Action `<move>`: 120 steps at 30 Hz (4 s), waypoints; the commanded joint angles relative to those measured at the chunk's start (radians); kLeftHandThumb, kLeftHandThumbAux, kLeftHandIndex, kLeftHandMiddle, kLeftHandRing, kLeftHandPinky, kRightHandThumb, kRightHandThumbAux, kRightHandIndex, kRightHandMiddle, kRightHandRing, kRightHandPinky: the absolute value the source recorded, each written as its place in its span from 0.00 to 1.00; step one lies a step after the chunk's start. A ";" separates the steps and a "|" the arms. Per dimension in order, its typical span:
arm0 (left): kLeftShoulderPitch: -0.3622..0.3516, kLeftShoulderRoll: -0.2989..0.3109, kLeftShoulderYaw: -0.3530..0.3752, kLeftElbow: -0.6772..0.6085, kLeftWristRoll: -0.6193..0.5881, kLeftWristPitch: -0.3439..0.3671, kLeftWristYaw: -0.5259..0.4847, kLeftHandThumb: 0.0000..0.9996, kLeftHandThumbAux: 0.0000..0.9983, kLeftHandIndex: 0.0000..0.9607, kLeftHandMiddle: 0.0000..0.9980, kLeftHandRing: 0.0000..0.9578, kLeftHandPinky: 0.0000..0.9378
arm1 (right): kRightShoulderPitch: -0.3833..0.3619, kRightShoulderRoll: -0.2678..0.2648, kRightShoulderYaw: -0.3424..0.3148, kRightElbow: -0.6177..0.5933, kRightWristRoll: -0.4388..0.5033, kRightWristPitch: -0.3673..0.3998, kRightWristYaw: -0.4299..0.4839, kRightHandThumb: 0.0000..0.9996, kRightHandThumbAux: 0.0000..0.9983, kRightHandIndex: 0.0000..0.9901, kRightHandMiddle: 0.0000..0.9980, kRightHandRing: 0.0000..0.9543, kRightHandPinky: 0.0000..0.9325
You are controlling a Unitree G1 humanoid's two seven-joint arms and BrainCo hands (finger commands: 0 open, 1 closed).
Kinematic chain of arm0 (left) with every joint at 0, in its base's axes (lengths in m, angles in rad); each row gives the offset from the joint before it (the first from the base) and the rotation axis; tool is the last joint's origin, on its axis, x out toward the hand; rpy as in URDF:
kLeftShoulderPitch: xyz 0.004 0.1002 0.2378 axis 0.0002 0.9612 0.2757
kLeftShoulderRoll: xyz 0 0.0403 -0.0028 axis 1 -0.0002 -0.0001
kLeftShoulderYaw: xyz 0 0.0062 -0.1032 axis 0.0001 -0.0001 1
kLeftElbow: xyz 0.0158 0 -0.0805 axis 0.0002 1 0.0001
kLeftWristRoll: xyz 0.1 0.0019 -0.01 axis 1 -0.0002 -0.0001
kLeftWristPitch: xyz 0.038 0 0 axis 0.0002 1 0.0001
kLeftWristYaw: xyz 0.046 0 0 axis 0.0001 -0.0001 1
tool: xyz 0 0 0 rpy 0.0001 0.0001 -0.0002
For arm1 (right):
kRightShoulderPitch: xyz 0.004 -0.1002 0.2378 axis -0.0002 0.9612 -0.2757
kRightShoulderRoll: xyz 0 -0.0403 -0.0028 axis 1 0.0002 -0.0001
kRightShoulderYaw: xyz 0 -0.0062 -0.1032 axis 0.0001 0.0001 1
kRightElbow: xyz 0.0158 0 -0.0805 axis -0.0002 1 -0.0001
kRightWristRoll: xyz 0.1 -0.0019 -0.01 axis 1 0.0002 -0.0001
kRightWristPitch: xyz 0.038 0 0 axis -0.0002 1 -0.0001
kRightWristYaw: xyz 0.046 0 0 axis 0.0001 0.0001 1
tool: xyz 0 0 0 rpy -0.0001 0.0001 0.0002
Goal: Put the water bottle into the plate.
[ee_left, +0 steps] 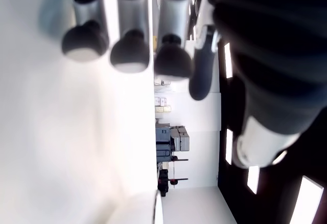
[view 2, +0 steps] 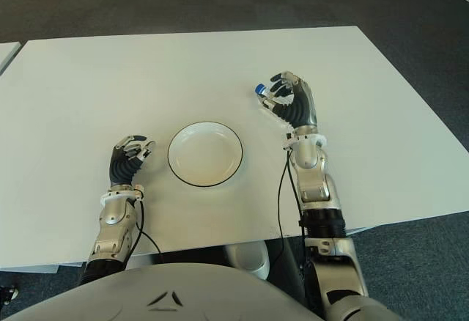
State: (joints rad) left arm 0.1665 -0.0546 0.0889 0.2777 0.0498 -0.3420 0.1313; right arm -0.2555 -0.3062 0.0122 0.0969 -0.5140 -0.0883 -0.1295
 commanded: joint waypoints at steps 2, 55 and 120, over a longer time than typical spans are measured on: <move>0.004 -0.003 -0.011 0.018 -0.001 0.017 -0.002 0.70 0.72 0.45 0.86 0.90 0.91 | -0.098 -0.066 0.048 0.057 -0.119 0.115 0.016 0.21 0.62 0.04 0.06 0.07 0.10; 0.041 -0.006 -0.021 -0.039 0.002 0.001 0.016 0.70 0.72 0.45 0.85 0.90 0.91 | -0.585 0.029 0.438 1.240 -0.243 0.252 -0.001 0.66 0.19 0.00 0.00 0.00 0.00; 0.055 0.017 -0.021 -0.068 -0.015 0.027 -0.001 0.70 0.72 0.45 0.85 0.88 0.87 | -0.429 0.102 0.568 1.298 -0.260 0.353 -0.093 0.70 0.72 0.44 0.80 0.83 0.90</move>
State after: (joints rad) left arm 0.2145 -0.0472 0.0673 0.2009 0.0383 -0.3202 0.1471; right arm -0.8189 -0.2389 0.5826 1.3330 -0.7940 0.2832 -0.2760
